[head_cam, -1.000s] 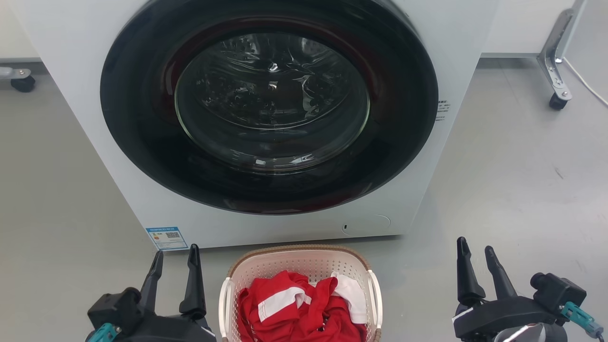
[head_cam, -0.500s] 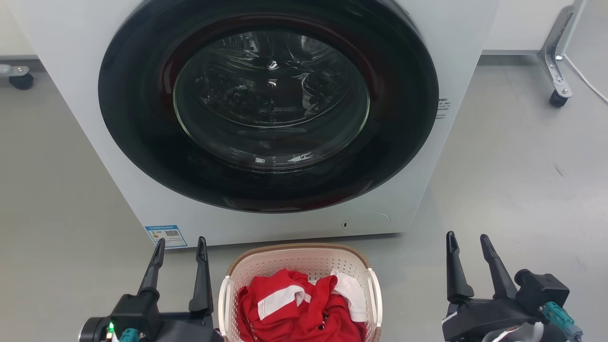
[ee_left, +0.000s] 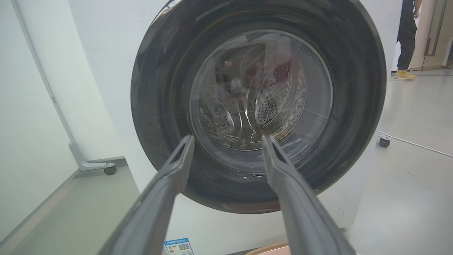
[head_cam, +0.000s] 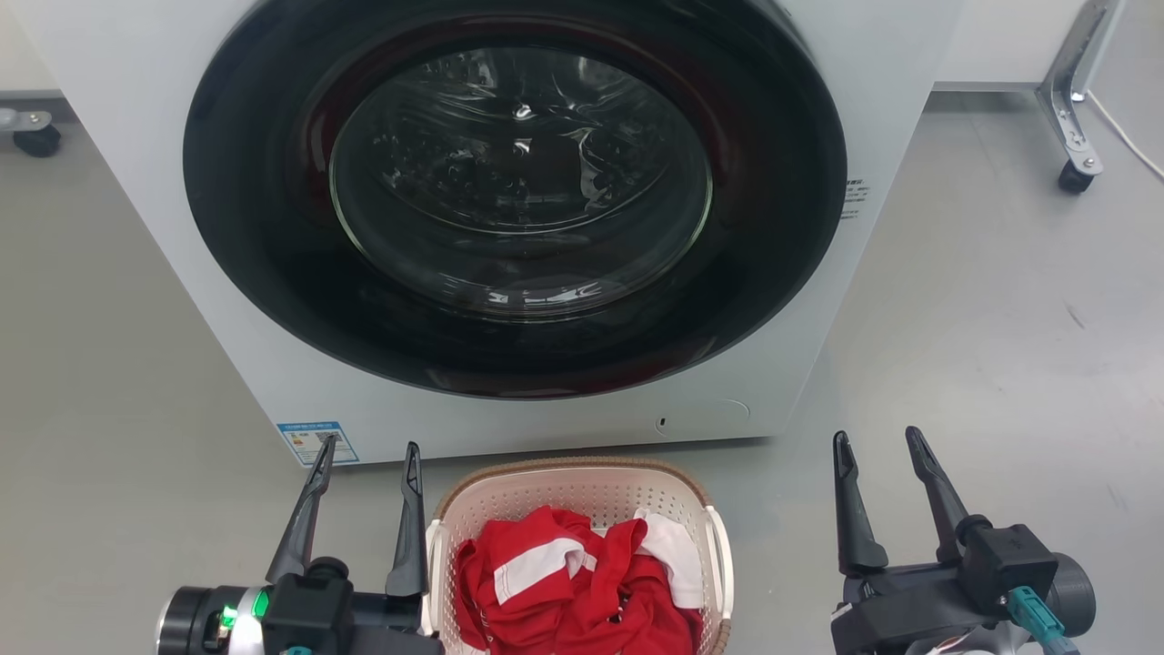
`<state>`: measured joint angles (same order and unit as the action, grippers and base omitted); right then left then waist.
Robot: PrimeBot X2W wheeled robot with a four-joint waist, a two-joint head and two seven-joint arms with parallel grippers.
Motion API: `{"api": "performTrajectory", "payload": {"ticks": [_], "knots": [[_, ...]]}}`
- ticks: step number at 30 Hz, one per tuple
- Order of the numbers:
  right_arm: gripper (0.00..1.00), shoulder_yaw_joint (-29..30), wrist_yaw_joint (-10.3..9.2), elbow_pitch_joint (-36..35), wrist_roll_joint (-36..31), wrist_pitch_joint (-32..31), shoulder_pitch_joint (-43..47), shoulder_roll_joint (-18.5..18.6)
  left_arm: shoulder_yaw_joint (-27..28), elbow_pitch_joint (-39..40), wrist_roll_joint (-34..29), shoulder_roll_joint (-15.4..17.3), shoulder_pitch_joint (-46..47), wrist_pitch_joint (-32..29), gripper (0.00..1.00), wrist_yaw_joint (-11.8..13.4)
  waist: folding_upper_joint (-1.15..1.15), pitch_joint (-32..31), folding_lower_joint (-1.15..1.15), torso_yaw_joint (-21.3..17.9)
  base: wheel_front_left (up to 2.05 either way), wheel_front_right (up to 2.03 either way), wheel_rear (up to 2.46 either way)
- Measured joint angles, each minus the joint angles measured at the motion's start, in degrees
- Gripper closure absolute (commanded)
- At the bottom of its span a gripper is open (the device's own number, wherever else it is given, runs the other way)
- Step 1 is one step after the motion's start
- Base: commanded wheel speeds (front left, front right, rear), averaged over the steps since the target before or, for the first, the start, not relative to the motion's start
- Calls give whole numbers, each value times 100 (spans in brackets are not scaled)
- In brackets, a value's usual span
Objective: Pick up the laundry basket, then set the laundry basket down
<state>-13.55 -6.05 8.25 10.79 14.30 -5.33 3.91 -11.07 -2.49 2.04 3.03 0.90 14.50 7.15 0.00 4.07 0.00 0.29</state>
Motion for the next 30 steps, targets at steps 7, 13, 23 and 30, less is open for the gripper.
{"api": "performTrajectory", "payload": {"ticks": [7, 13, 23, 30], "knots": [[0, 26, 0, -30, -22, 23, -1, 0, 3, 8, -4, 0, 0, 0, 0, 0, 0, 41, 0, 14, 0, 0, 0], [0, 64, 2, -76, -26, 24, -3, -2, 56, 88, -1, 0, -20, 0, 0, 0, 0, 122, 0, 5, 0, 0, 0], [0, 176, 53, -215, -76, 25, -164, -2, 53, 130, 134, 0, 26, 0, 0, 0, 0, 477, 0, -28, 0, 0, 0], [0, 249, 158, -187, -78, 25, -498, 21, 36, 66, 196, -4, 472, 0, 0, 0, 0, 916, 1, -30, 0, 0, 0]]}}
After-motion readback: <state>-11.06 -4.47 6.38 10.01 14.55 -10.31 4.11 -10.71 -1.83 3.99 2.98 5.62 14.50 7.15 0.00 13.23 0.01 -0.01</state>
